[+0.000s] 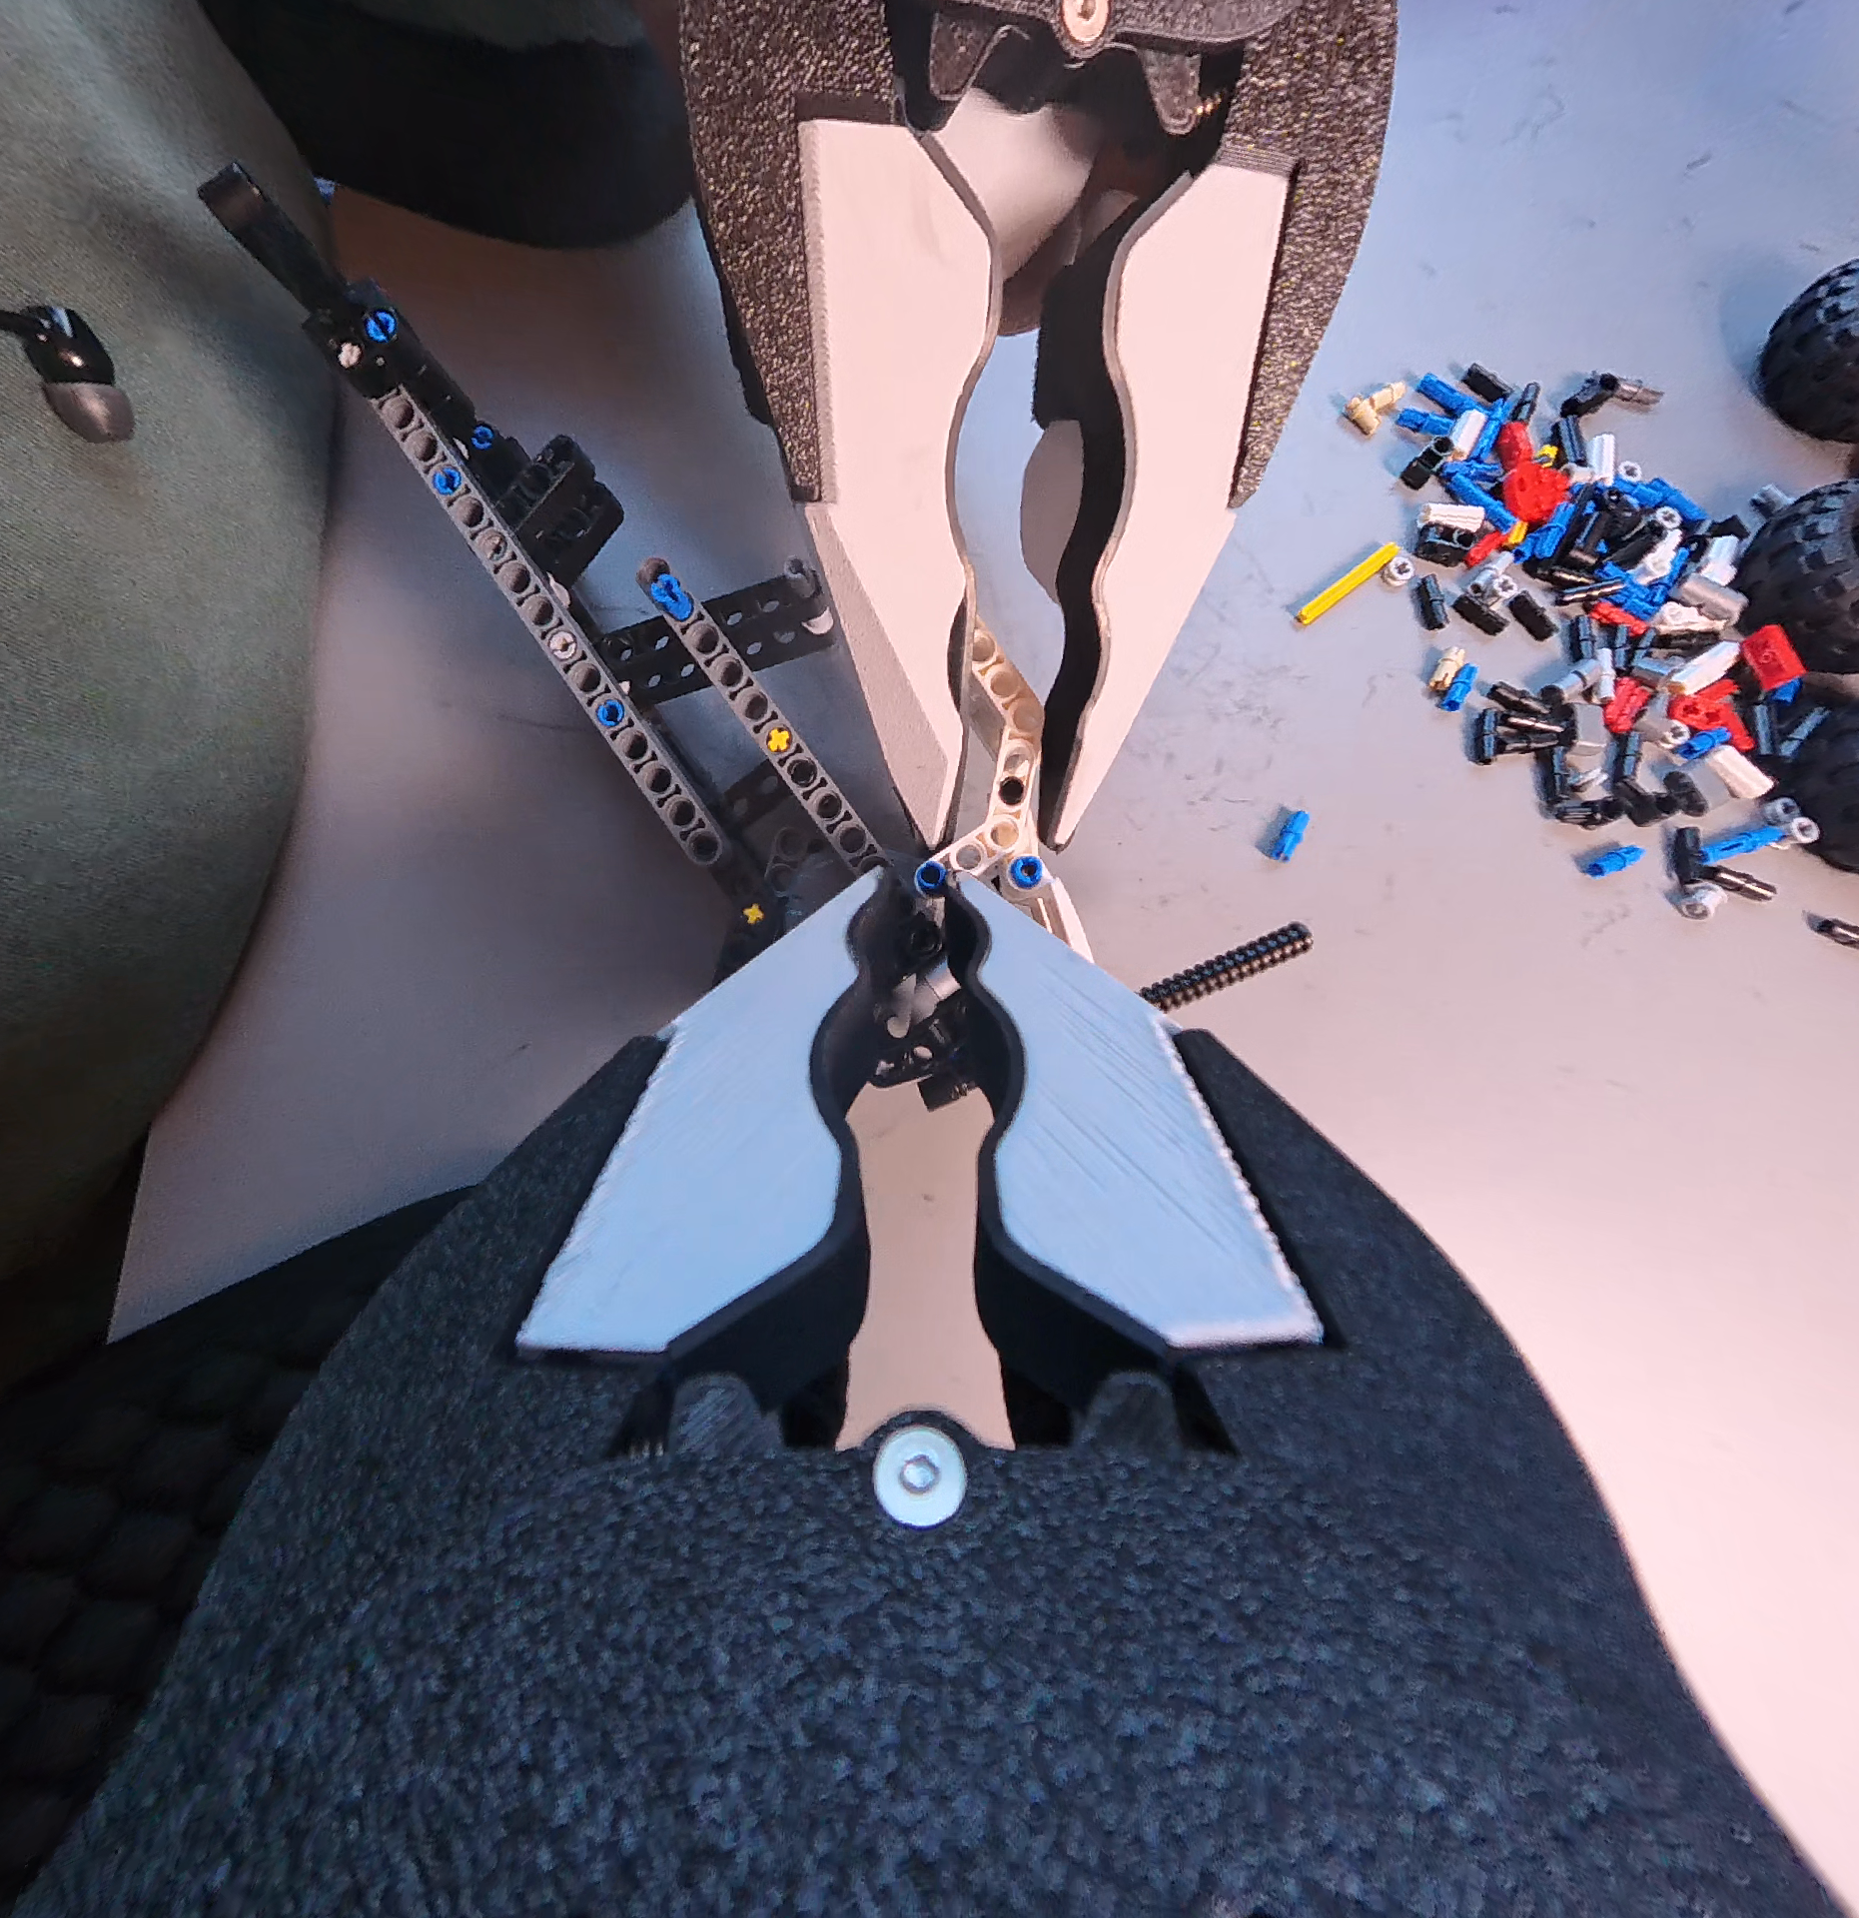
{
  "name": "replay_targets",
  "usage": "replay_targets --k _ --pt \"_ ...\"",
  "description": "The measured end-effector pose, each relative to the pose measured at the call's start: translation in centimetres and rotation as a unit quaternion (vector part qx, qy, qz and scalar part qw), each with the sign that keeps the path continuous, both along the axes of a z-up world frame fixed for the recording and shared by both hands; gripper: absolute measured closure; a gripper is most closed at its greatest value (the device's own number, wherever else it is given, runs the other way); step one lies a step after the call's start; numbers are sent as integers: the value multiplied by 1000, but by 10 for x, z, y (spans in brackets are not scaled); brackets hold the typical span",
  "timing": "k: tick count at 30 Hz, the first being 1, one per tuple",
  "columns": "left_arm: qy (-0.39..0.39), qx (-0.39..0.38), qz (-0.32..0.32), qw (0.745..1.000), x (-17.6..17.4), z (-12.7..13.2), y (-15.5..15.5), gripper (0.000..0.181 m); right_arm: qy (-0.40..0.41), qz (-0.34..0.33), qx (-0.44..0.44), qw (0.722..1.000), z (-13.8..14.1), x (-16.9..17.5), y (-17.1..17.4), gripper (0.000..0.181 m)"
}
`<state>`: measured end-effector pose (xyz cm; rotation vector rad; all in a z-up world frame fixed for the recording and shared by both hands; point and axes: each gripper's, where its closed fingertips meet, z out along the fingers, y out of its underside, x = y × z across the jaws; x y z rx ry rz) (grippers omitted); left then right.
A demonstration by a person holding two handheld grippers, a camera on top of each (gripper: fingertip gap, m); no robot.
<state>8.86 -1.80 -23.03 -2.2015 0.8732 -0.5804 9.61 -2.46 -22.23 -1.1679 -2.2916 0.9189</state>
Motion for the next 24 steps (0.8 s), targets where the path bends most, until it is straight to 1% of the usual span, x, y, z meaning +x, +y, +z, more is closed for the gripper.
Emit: replay_targets --k 2,4,8,10,11,12,13,14,16,18,20,22,24 --pt "6 3 2 1000 0 0 0 162 7 -10 -5 1000 0 -2 1 178" --pt "12 6 5 1000 -1 0 0 162 11 -16 -12 1000 1 -2 1 178" --pt "24 9 15 1000 -4 -1 0 163 32 -39 2 999 1 -5 2 180" --pt "42 11 18 999 -7 -3 0 164 49 -62 -24 997 5 -7 1 180" --pt "64 11 23 998 -12 -9 1 168 81 -69 -77 991 20 -10 -4 180" --pt "67 7 20 998 -12 -13 0 167 116 -79 -135 981 42 -13 -6 180" --pt "45 0 14 999 -8 -12 -3 168 126 -89 -114 981 49 -12 1 180" --pt "40 1 12 999 -7 -10 -5 168 132 -96 -61 985 48 -10 11 180" --pt "43 7 13 999 -10 -6 -5 168 149 -118 -84 978 61 -9 22 179" --pt "44 6 12 999 -14 -6 -4 168 151 -137 -81 976 65 -12 39 179" --pt "44 6 4 999 -14 -8 -4 167 138 -153 -42 978 57 -25 59 178" --pt "35 3 -1 999 -12 -8 -5 167 107 -157 -8 982 37 -48 76 178" --pt "32 2 -1 999 -12 -8 -5 167 78 -151 28 985 10 -76 92 178"
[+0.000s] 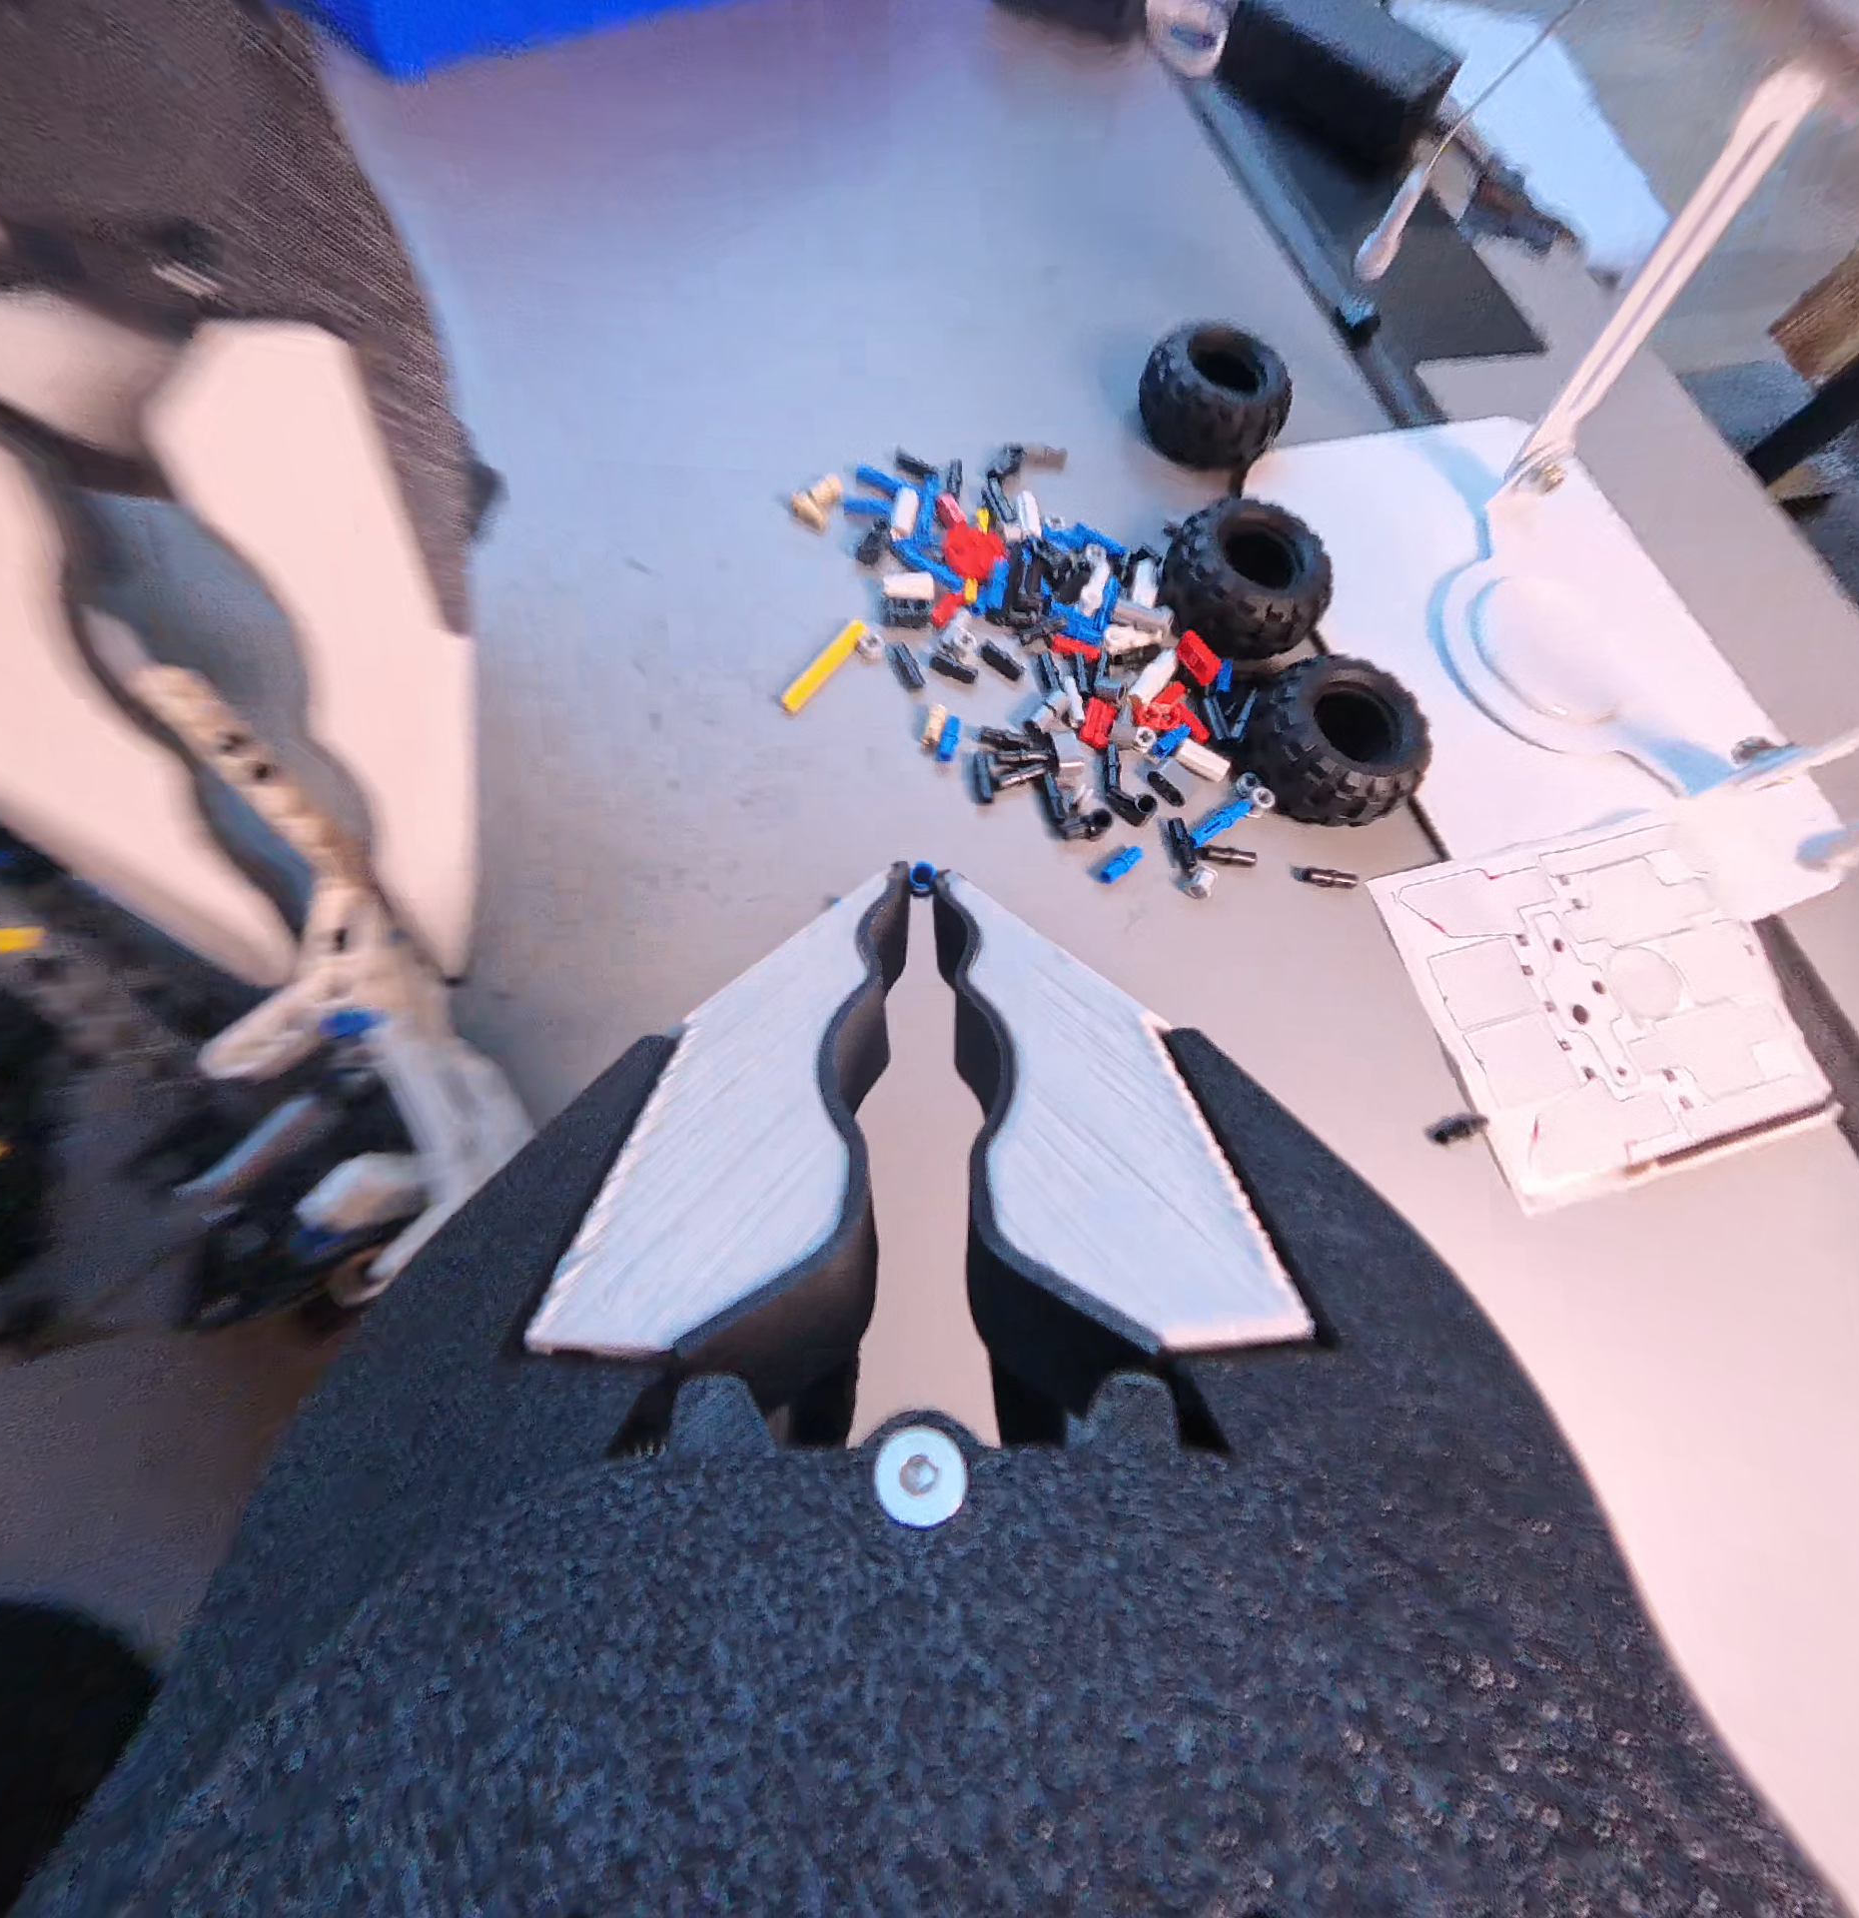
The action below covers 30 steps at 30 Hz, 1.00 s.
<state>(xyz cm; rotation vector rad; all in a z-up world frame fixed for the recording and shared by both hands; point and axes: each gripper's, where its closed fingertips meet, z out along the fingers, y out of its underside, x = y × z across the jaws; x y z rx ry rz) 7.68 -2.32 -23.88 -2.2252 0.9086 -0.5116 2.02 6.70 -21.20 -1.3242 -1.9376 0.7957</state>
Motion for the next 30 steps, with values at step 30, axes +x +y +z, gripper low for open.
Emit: replay_targets --k 30 --pt "-49 37 -20 998 3 5 1 166 -164 242 88 952 -11 60 -86 174"
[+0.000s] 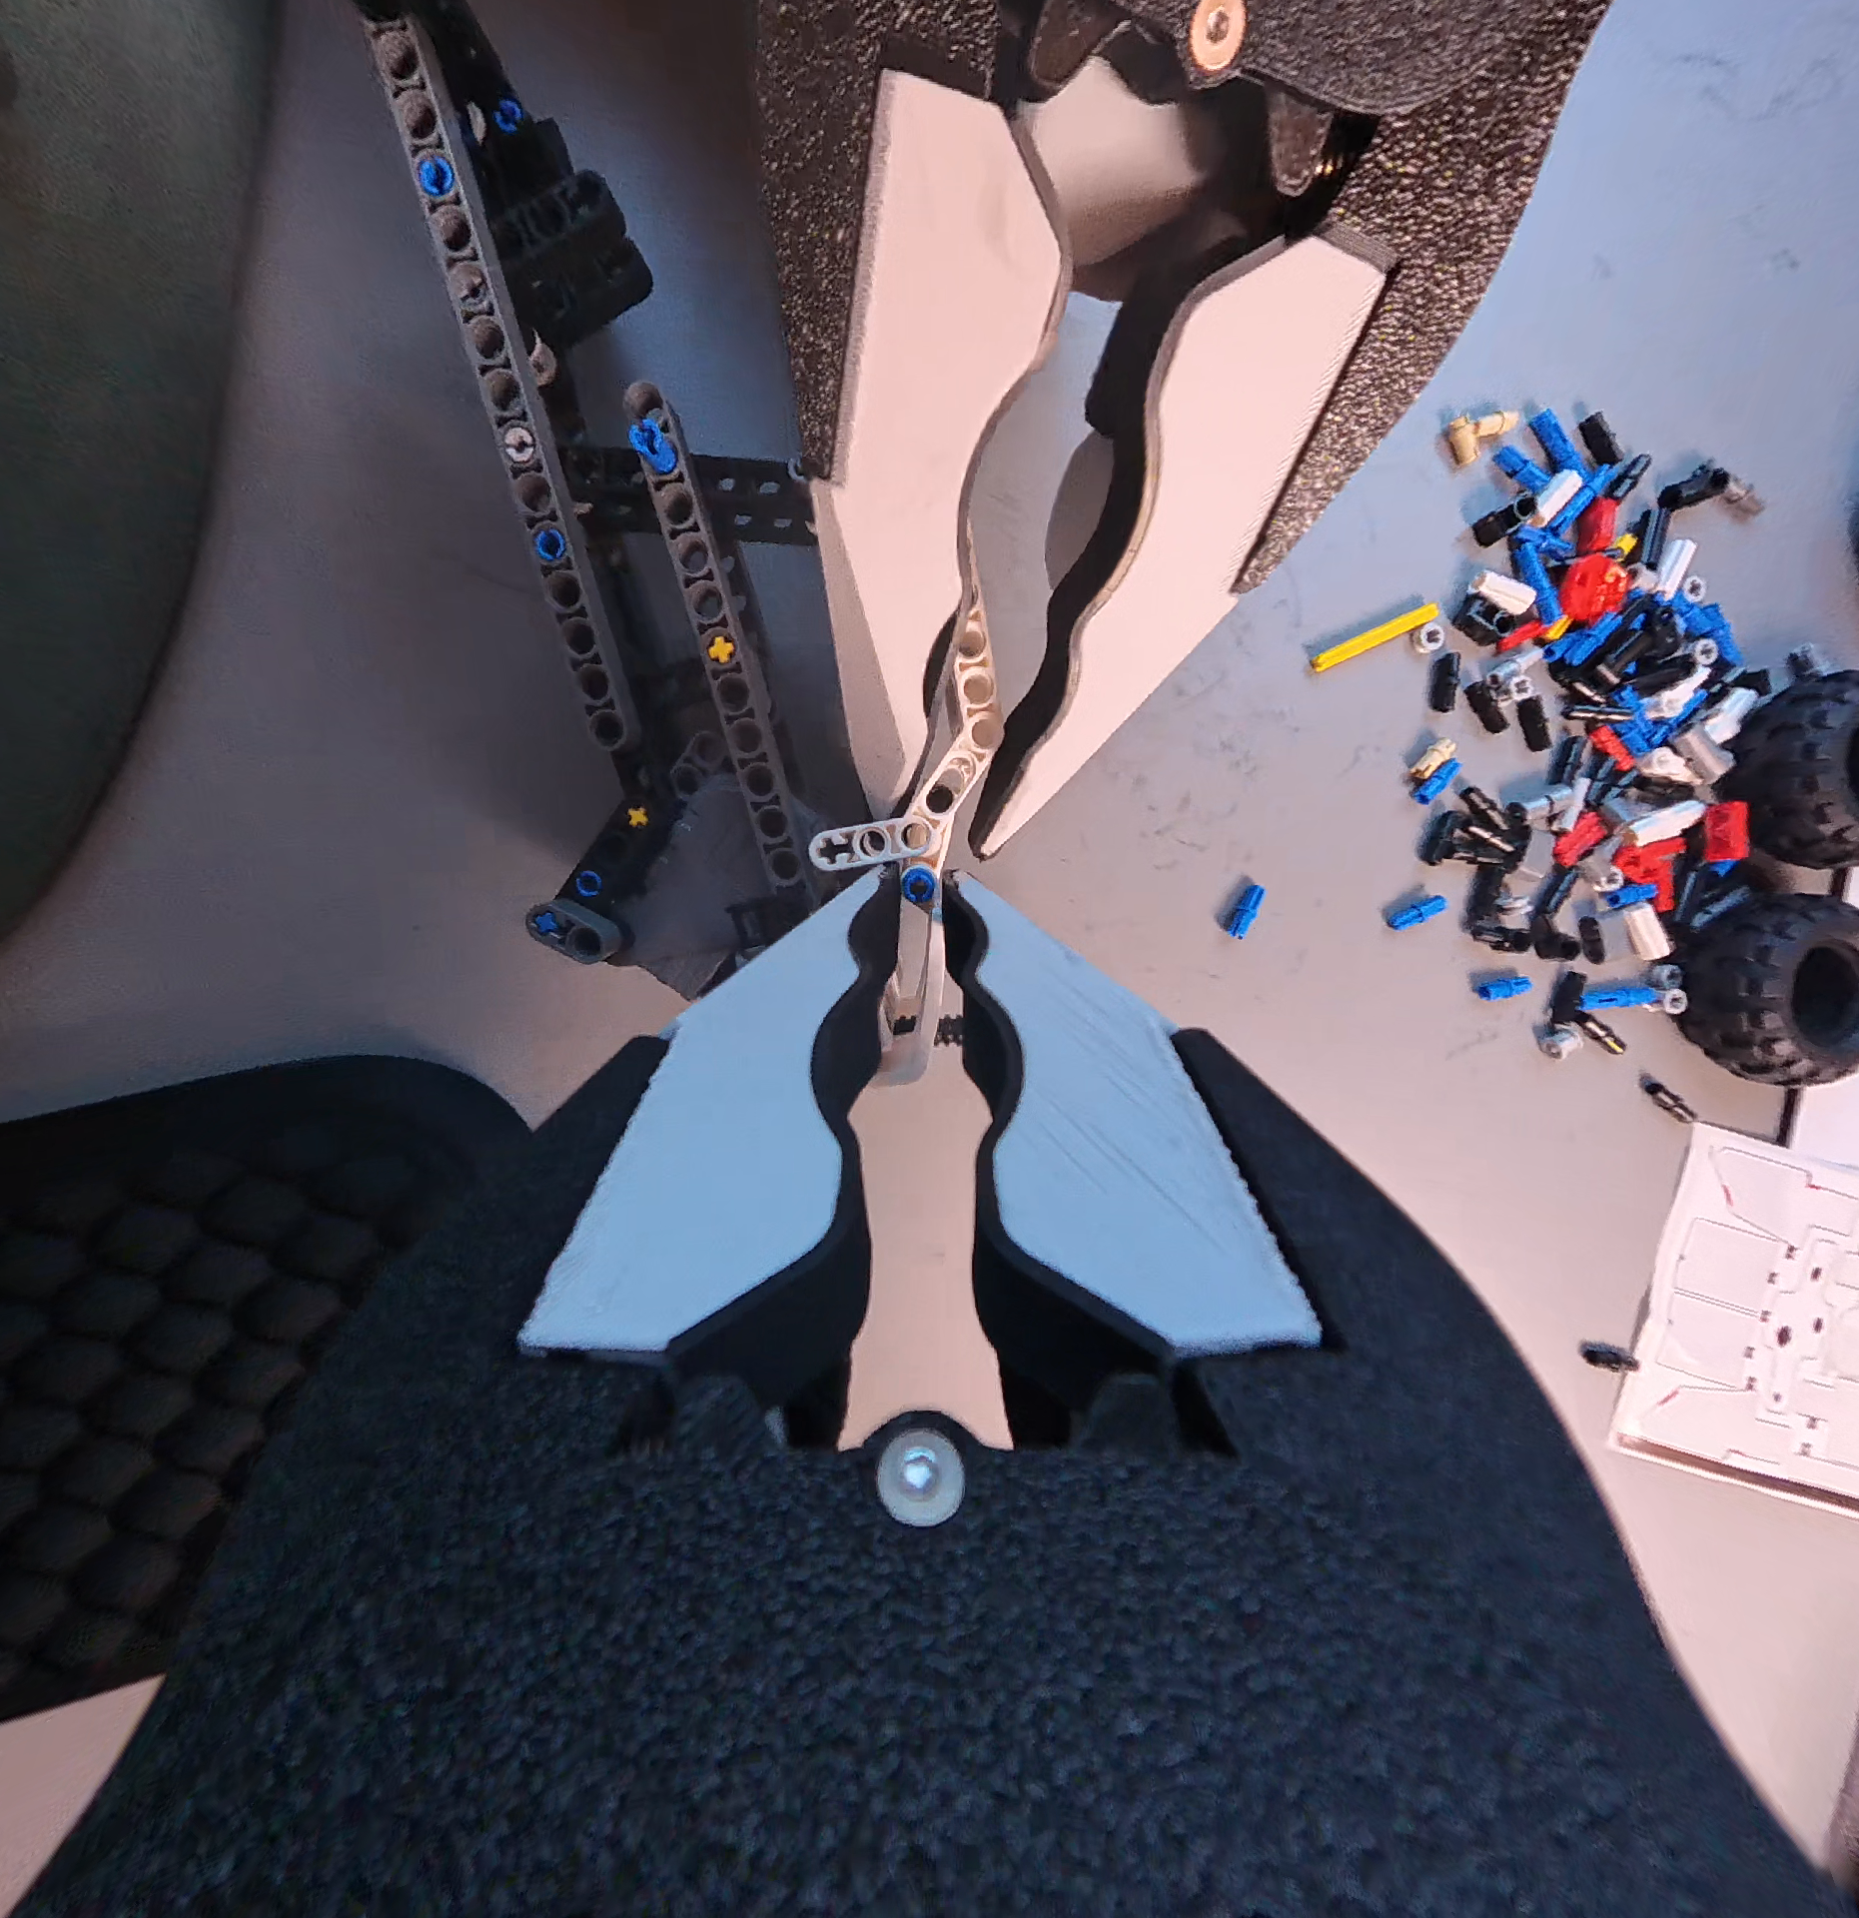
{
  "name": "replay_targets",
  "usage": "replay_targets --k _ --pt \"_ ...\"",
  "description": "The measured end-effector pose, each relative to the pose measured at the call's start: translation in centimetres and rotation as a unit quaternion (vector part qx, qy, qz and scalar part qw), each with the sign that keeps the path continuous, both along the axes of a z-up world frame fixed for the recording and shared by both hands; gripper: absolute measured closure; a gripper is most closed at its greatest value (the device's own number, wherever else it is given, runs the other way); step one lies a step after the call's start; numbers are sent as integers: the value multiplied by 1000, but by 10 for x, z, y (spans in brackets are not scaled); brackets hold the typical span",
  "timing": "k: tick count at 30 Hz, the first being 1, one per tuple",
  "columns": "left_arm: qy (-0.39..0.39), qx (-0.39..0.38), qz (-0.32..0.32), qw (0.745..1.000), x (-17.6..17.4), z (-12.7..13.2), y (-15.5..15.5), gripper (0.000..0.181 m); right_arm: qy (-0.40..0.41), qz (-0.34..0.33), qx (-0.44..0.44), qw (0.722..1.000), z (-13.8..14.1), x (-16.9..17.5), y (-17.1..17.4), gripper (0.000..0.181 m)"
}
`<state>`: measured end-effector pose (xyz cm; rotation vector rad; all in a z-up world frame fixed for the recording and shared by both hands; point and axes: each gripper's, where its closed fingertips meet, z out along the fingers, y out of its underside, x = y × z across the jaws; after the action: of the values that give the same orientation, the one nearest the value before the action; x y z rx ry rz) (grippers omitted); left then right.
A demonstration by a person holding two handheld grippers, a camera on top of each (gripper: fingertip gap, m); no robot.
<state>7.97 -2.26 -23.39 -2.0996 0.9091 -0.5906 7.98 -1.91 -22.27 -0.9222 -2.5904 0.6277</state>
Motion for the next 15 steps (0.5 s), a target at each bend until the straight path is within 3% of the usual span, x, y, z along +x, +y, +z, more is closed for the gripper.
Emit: replay_targets --k 15 --pt "2 -4 -90 996 16 -2 -13 160 27 71 31 997 2 11 -13 179"
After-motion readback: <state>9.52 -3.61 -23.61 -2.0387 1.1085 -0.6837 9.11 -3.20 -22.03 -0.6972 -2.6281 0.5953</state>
